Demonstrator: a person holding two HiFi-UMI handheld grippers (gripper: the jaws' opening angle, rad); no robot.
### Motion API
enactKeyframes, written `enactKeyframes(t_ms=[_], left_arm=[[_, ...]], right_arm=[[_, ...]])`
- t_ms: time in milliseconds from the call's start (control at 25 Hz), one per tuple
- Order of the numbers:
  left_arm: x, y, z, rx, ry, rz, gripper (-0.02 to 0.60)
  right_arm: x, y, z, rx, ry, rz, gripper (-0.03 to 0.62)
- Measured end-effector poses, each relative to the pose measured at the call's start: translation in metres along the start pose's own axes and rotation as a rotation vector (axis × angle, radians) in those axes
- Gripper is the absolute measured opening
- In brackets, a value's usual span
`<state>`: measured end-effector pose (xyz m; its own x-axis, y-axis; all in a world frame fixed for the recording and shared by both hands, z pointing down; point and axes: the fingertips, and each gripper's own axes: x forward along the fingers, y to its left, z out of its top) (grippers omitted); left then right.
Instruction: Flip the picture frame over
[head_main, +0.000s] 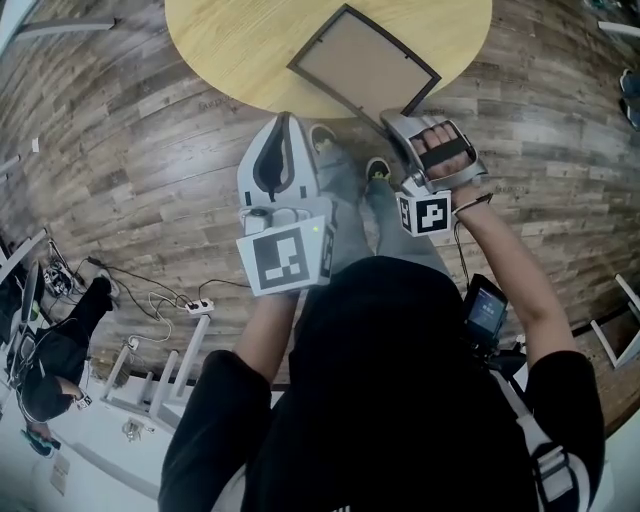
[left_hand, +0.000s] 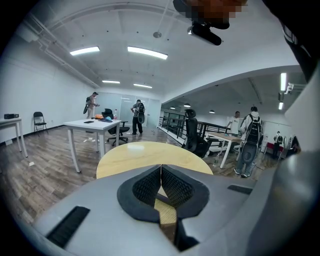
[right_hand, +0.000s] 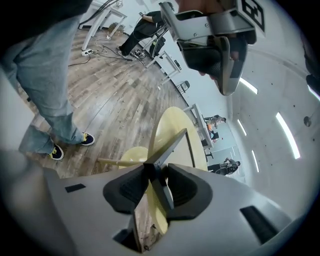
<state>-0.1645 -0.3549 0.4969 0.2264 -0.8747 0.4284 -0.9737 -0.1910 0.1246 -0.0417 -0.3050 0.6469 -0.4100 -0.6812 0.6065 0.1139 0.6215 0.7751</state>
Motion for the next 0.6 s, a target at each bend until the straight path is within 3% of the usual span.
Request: enactKeyframes(t_ms=[400,600], left_arm=[[-0.011,-0.012,0.021,0.007,-0.050,-0.017,0.023],[-0.007,-0.006,0.032,0.002,-0.058,-0.009,0.023]], right_arm=[[-0.024,-0.087,0.016,0.109,-0.066,-0.106,0.083],[-0.026,-0.128,0.015,0.264,-0.090,-0.110,0.080]])
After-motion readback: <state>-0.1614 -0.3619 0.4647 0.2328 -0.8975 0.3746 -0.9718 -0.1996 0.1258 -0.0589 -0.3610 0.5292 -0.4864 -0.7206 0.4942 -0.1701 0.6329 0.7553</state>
